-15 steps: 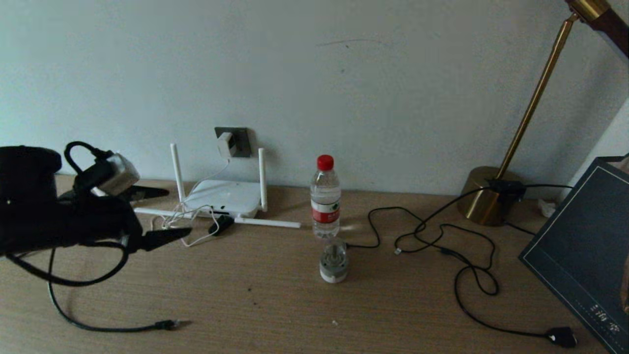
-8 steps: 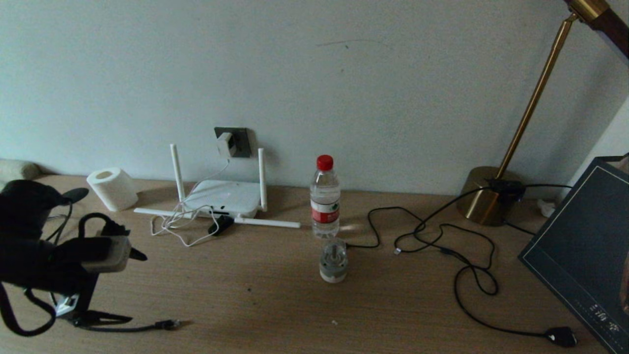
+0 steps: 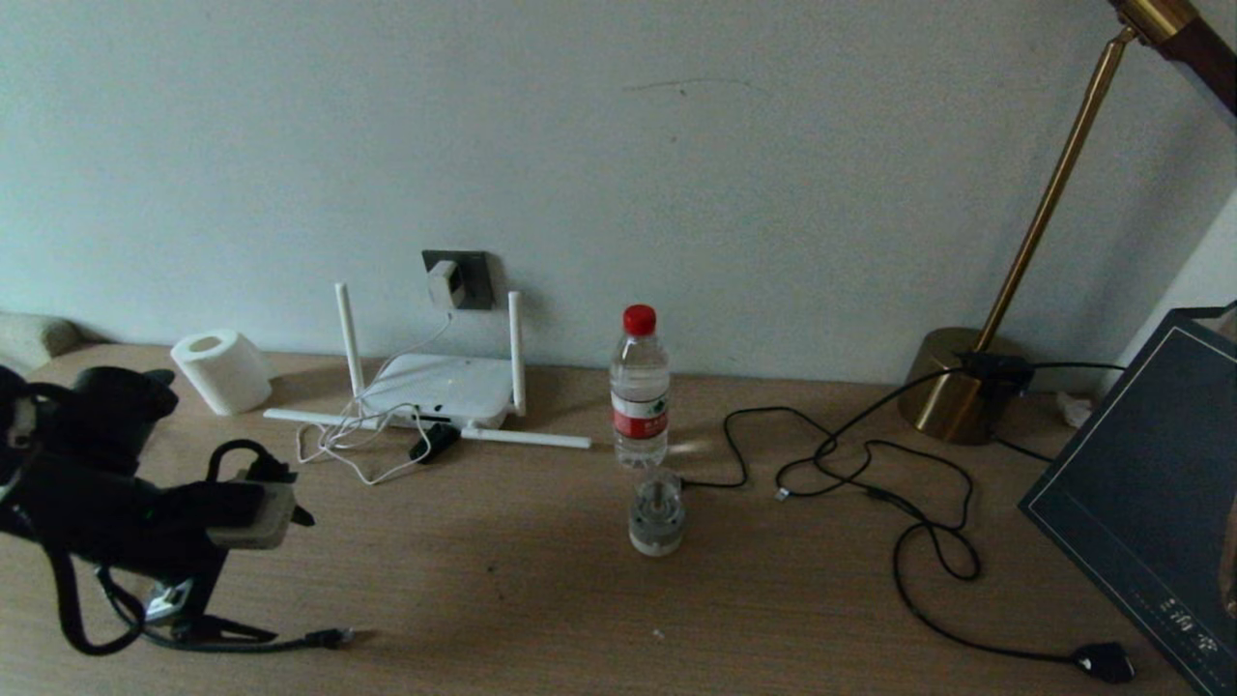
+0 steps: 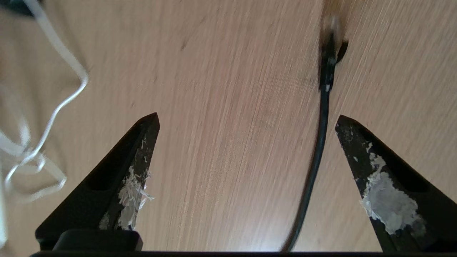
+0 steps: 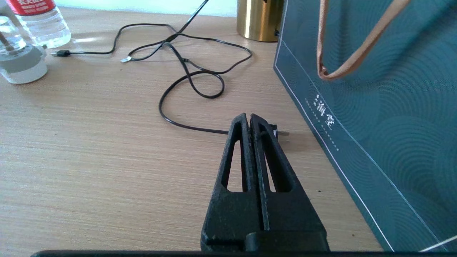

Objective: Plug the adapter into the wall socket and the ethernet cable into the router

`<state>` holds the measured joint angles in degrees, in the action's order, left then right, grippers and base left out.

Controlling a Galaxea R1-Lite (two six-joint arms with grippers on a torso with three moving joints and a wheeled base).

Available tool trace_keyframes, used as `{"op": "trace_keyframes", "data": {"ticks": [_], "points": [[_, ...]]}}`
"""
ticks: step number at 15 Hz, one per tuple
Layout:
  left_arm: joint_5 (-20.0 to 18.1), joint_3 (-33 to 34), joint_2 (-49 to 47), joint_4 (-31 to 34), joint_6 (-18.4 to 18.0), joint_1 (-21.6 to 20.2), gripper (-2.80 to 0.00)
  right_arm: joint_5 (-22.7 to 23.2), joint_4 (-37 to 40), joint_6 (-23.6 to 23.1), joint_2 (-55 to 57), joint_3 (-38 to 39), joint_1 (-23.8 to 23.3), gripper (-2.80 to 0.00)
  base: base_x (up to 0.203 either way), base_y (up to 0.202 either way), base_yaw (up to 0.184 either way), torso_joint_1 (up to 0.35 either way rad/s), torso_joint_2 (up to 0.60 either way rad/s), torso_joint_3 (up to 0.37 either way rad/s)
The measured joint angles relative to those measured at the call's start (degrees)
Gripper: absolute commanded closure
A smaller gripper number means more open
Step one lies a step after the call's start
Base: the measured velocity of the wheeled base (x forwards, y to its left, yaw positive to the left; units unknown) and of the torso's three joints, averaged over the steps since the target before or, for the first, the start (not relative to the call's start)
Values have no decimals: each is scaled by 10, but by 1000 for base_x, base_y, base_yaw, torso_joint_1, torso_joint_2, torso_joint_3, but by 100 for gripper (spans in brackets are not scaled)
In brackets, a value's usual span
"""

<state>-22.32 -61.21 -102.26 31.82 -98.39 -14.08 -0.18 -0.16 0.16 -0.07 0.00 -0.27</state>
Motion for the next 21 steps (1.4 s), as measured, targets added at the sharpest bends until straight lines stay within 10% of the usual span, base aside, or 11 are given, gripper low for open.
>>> {"op": "trace_keyframes", "data": {"ticks": [17, 18, 21], "points": [[12, 25, -53, -14, 33, 33, -280, 0, 0, 0, 0, 0, 0, 0, 0, 0, 0, 0, 0, 0], [12, 26, -54, -14, 33, 33, 0, 0, 0, 0, 0, 0, 0, 0, 0, 0, 0, 0, 0, 0], [12, 27, -57, -14, 33, 34, 0, 0, 0, 0, 0, 0, 0, 0, 0, 0, 0, 0, 0, 0]]}}
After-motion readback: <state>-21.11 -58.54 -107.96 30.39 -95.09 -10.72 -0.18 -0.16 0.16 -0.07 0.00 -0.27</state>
